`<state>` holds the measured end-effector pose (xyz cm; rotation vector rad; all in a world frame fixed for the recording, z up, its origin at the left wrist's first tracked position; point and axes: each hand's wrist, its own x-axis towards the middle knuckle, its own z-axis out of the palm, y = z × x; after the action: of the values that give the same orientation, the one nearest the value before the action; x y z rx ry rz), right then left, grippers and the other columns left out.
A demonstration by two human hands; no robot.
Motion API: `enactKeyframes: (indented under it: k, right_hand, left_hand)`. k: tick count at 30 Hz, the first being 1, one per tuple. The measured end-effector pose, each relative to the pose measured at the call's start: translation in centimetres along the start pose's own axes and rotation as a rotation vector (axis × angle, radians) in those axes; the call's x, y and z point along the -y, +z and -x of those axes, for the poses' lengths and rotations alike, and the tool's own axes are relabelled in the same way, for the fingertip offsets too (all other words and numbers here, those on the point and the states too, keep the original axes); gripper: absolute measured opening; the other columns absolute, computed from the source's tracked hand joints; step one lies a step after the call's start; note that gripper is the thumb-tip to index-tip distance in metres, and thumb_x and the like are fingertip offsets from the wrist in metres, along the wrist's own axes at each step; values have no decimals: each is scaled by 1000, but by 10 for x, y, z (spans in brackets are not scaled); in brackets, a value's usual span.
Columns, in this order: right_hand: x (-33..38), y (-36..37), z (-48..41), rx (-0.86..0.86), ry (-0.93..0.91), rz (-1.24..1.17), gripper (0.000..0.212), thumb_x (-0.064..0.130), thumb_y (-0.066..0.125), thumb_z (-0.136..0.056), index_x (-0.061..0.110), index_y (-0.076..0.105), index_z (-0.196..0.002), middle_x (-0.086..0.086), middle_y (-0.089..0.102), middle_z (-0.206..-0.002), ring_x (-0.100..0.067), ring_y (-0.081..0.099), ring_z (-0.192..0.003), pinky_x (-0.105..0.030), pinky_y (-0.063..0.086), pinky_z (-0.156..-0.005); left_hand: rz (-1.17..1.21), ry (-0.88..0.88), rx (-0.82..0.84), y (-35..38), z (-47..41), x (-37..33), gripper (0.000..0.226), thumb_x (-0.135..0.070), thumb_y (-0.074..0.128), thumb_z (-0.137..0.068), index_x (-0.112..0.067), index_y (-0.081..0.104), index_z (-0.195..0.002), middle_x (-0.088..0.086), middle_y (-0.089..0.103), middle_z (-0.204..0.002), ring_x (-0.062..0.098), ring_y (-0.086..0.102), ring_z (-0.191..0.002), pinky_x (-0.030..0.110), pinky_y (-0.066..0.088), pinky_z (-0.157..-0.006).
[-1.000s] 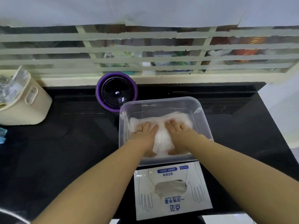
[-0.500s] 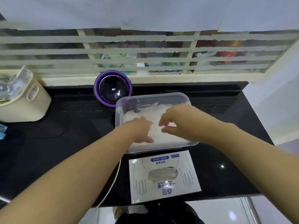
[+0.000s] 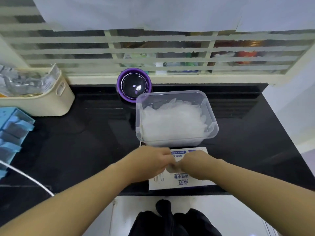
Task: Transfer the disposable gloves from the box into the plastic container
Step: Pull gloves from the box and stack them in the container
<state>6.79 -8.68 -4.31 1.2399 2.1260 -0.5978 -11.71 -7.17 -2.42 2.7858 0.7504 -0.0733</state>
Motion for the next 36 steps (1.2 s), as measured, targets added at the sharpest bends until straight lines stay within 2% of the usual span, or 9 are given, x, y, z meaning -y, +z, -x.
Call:
enactKeyframes:
  k: [3,6,10,14,19,22,27,32,36]
  right_hand:
    - [5,2,-12,-25,40,32,62,64,22,-92,19,59,-114,-4,60,-83,-23,54,-77,-29,36,-68]
    - [15,1,-15,-61,75,51,55,61,31,-91,12,57,-86,-2,56,-71,-21,53,-74,-28,36,-67]
    - [19,2,-16,-128,99,24,51,47,29,-96,8,59,-91,-1,47,-63,-18,45,-60,-26,31,-58]
    - [21,11,-8,-281,115,-110,29,29,36,-96,15,58,-109,-3,46,-70,-21,41,-65,-26,21,-48]
    - [17,17,1,-307,79,-63,35,42,38,-94,19,62,-105,-3,64,-85,-22,53,-70,-30,43,-65]
    - [16,16,9,-486,43,12,17,23,44,-96,18,57,-106,-3,63,-83,-23,53,-66,-31,43,-60]
    - [20,-6,33,-783,84,-258,20,29,40,-100,19,58,-104,4,59,-66,-17,54,-60,-32,48,-60]
    - [10,-35,62,-1054,71,-479,17,29,48,-98,19,60,-102,7,52,-52,-7,50,-45,-24,43,-50]
    - [-1,-52,84,-1068,24,-388,19,30,50,-96,18,64,-100,3,57,-56,-16,54,-51,-27,45,-57]
  left_hand:
    - [-36,-111,254,18,2,2,46,-35,50,-97,-26,41,-141,-4,34,-148,21,40,-131,35,42,-100]
    - [-57,-133,317,23,2,4,59,-41,57,-93,-27,34,-146,-2,18,-158,23,24,-142,38,30,-113]
    - [-64,-129,329,22,3,3,61,-40,58,-92,-27,34,-146,-3,15,-159,23,23,-142,38,30,-112]
    - [-35,-145,329,22,4,3,60,-40,59,-92,-30,35,-146,-6,15,-159,21,21,-143,39,30,-113]
    - [-1,-177,327,20,5,2,65,-39,60,-91,-32,30,-148,-9,16,-159,18,20,-144,35,31,-111]
    - [19,-195,301,17,4,0,72,-40,65,-88,-29,28,-148,-10,25,-155,17,27,-140,35,37,-106]
    - [6,-229,290,17,4,-1,70,-43,67,-85,-20,33,-142,-6,38,-146,19,36,-133,35,40,-101]
    - [290,-421,348,-2,6,-9,54,-37,67,-87,-20,46,-135,-4,50,-124,17,51,-109,25,41,-92]
    - [767,-426,216,-38,12,-7,32,-14,53,-98,-21,54,-130,-6,55,-127,11,54,-114,25,42,-100]
